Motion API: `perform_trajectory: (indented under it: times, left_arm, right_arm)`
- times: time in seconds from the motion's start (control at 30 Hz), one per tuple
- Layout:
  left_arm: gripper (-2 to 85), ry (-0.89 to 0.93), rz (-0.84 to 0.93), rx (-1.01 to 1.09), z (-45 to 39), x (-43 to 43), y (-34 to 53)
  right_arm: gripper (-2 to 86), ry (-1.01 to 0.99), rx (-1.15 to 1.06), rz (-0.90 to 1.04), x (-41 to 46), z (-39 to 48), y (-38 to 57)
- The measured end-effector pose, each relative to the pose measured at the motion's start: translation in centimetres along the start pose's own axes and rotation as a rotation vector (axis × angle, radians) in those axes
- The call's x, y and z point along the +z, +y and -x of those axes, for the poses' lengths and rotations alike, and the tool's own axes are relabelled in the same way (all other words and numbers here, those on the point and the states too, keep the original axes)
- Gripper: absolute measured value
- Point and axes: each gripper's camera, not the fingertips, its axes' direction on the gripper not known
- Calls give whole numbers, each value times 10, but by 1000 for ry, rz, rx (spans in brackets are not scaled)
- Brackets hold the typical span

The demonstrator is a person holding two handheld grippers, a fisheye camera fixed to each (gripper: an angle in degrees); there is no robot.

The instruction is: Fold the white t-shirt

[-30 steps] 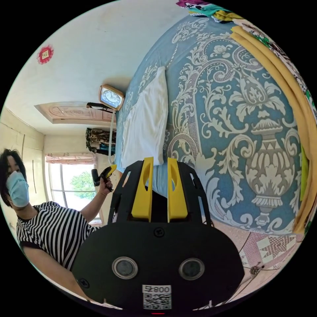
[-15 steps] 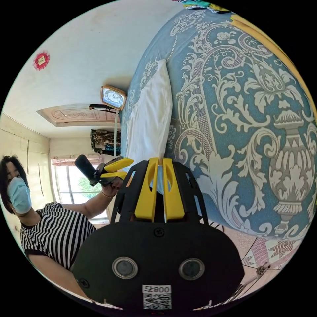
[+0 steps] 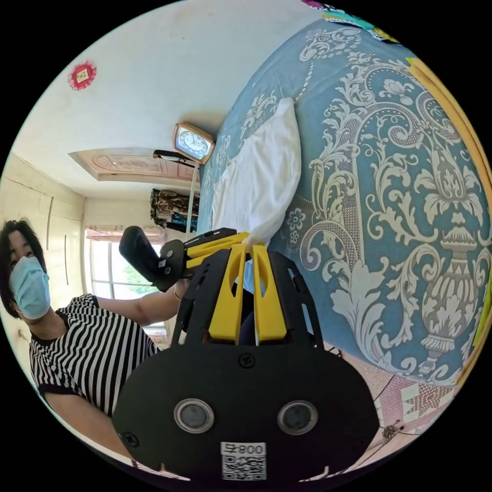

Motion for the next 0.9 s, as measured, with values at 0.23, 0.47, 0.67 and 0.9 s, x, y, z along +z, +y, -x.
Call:
perform_trajectory:
  times: [0.23,0.47,0.67,0.9]
  left_arm:
    - [19,322,-168,-362,80,-9,25]
    - [19,451,-252,-525,122,0,46]
    - [20,455,-256,-497,121,3,44]
    - [19,454,-235,-436,114,5,41]
  right_arm:
    - [63,-58,86,-87,-16,-52,-26]
    - [102,-122,169,-107,3,-101,-84]
    - [120,-155,215,-136,22,-131,-137]
    - [101,-30,194,-123,46,-150,-201]
